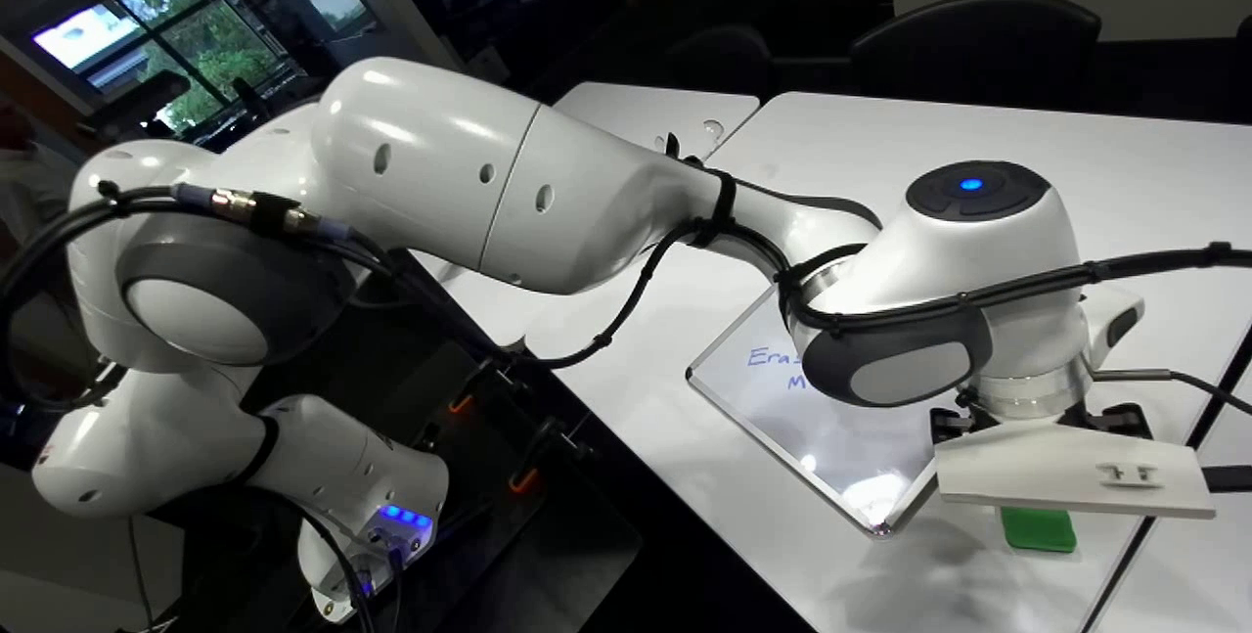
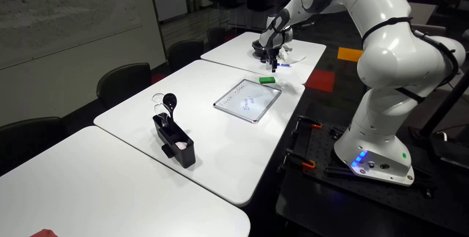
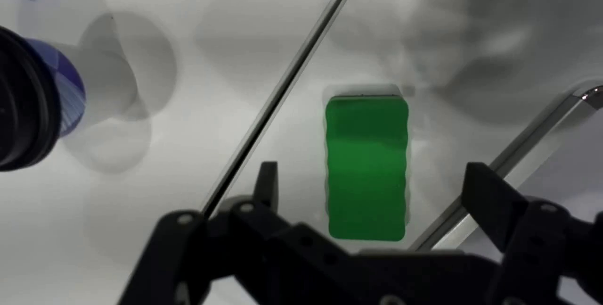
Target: Use the green eraser to wipe the whiteboard
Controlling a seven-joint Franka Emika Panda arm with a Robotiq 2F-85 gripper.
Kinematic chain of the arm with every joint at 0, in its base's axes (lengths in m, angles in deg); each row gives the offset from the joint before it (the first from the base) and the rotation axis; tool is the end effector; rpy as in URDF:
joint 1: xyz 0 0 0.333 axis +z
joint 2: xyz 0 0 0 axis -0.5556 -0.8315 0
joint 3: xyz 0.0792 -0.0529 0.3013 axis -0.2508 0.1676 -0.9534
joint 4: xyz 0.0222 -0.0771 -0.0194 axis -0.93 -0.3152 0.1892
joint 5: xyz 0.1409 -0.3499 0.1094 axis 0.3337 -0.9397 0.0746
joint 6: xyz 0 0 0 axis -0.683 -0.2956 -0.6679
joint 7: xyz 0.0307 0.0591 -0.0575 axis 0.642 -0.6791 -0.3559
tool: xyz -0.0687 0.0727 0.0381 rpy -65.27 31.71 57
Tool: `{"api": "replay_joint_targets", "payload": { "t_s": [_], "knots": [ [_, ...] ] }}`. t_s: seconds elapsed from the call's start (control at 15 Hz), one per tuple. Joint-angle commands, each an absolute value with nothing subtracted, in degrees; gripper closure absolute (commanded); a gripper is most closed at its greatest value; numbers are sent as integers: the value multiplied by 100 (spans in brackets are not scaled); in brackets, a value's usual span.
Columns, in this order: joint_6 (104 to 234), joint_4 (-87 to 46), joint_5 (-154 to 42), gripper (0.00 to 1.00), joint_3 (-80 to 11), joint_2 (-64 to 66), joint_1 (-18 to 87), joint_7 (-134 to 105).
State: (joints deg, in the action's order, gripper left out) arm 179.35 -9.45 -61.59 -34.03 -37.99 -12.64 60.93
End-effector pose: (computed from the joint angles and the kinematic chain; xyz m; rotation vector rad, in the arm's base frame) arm 0.4701 -0.5623 0.1285 2.8427 0.7340 -0.1059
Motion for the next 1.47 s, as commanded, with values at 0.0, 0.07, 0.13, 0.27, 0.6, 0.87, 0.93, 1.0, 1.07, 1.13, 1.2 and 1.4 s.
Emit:
{"api": "replay_joint_targets", "payload": {
  "t_s": [0.0, 0.07, 0.13, 0.27, 0.6, 0.87, 0.93, 1.0, 1.07, 1.13, 1.2, 1.4],
  "knots": [
    [17907, -878, -6119, 0, -3314, -3825, -1216, 6037],
    [17898, -859, -6124, 0, -3289, -3824, -1196, 6000],
    [17893, -851, -6124, 0, -3287, -3825, -1175, 5958],
    [17944, -789, -6144, 0, -3254, -3923, -1106, 5880],
    [18079, -728, -6072, 0, -3352, -4122, -1153, 5902],
    [18078, -557, -5947, 0, -3425, -4318, -1179, 5854],
    [18036, -494, -5932, 0, -3419, -4370, -1173, 5841],
    [18019, -432, -5916, 0, -3414, -4428, -1172, 5828],
    [18006, -381, -5903, 0, -3420, -4475, -1179, 5835],
    [17992, -322, -5896, 0, -3412, -4527, -1177, 5827],
    [17965, -261, -5878, 0, -3431, -4576, -1194, 5854],
    [17889, -61, -5836, 0, -3451, -4732, -1211, 5861]
  ]
}}
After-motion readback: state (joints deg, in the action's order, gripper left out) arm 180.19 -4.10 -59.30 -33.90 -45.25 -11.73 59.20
